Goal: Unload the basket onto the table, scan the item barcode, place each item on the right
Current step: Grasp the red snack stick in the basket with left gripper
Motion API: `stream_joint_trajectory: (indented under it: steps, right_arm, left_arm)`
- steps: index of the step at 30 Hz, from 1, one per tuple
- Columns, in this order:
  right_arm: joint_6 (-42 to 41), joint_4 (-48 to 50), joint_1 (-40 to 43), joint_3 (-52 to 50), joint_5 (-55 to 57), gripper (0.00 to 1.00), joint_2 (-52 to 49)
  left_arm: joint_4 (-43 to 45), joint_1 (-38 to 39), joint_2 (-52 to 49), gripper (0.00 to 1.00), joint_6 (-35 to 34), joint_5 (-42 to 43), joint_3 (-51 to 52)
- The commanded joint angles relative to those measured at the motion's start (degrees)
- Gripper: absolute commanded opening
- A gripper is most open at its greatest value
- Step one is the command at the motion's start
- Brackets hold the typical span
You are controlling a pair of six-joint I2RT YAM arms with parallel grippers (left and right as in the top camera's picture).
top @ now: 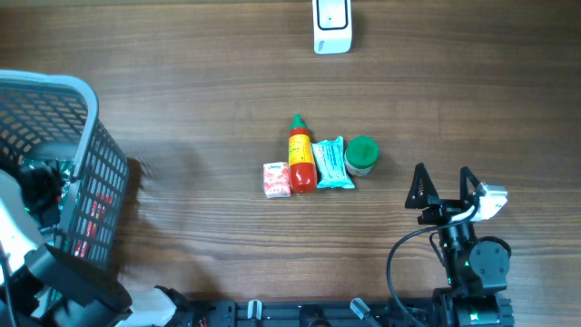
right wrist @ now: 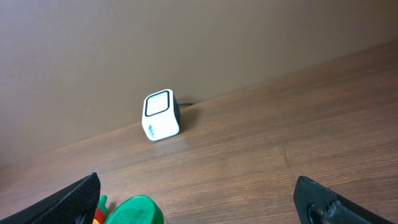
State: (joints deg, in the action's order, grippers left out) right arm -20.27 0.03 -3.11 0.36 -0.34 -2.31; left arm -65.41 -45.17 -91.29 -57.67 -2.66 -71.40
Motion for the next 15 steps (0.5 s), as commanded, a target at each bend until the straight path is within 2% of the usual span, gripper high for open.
stream_joint_trajectory:
  steps: [1, 4, 6, 7, 8, 9, 10, 11, 13, 15]
  right_arm:
    - [0.61, 0.33, -0.04, -0.07, 0.35, 1.00, 0.26]
    - [0.63, 0.33, -0.04, -0.07, 0.37, 1.00, 0.26]
    - [0.63, 0.33, -0.04, -0.07, 0.37, 1.00, 0.26]
    - [0.63, 0.33, -0.04, -0.07, 0.37, 1.00, 0.26]
    - [0.63, 0.33, -0.04, -0.07, 0.37, 1.00, 0.26]
    - [0.63, 0.33, -0.04, -0.07, 0.37, 0.99, 0.26]
    - [0.63, 0.33, -0.04, -0.07, 0.37, 1.00, 0.26]
    - [0.63, 0.33, -0.04, -0.07, 0.37, 1.00, 0.26]
    - [0.63, 0.33, -0.04, -0.07, 0.35, 1.00, 0.26]
    - [0.63, 0.33, -0.04, -0.07, 0.37, 1.00, 0.26]
  left_arm:
    - [8.79, -0.33, -0.15, 0.96, -1.31, 0.50, 10.86]
    - [20.04, -0.33, -0.20, 0.96, -1.31, 0.50, 19.74]
    - [23.23, -0.33, -0.24, 0.94, -1.31, 0.52, 22.45]
    - [23.71, -0.33, -0.24, 0.89, -1.29, 0.50, 23.10]
    - [24.00, -0.33, -0.24, 0.72, -1.29, 0.50, 23.65]
    - [24.06, -0.33, -0.24, 0.63, -1.22, 0.50, 23.80]
    - [24.02, -0.33, -0.24, 0.48, -1.05, 0.50, 23.80]
    - [23.54, -0.33, -0.24, 0.06, -1.07, 0.50, 23.80]
    - [23.21, -0.33, -0.11, 0.04, -1.03, 0.59, 23.71]
    - [23.19, -0.33, 1.36, 0.04, 2.23, 4.20, 22.71]
